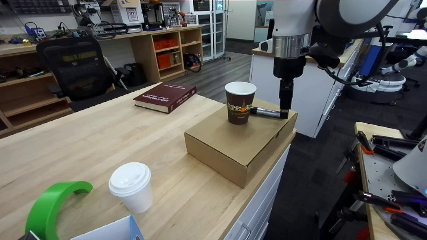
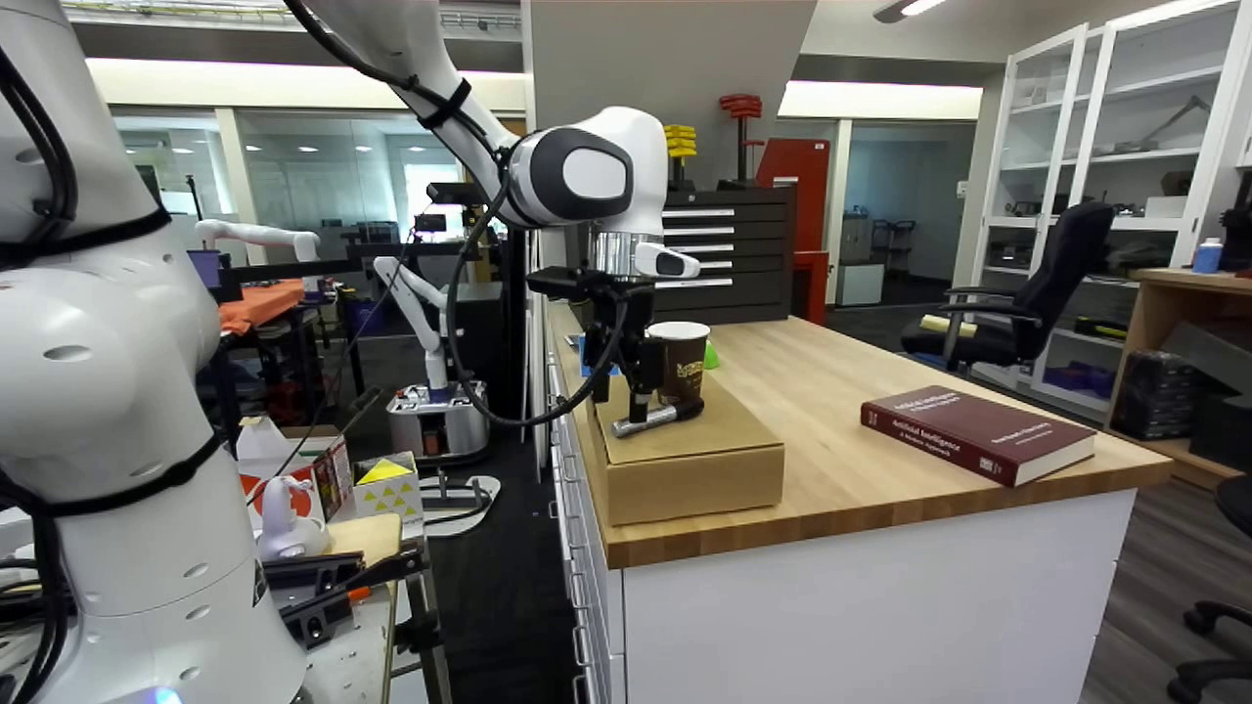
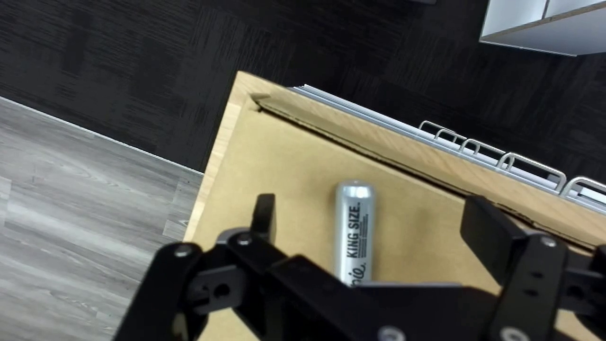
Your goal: Remove the marker from the mug cup and put it on the box
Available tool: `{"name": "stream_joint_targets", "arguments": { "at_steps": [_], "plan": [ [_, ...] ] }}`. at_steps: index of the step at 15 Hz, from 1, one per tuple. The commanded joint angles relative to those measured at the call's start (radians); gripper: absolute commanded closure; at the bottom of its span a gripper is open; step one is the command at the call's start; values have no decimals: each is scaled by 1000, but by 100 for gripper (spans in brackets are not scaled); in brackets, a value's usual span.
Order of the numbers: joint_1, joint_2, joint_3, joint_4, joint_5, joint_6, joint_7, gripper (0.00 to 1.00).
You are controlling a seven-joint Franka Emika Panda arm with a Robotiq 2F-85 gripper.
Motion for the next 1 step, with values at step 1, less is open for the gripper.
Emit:
{"name": "stream_joint_targets", "arguments": {
  "at_steps": [1],
  "plan": [
    [1,0,-1,1,0,-2,0,0]
  ]
}}
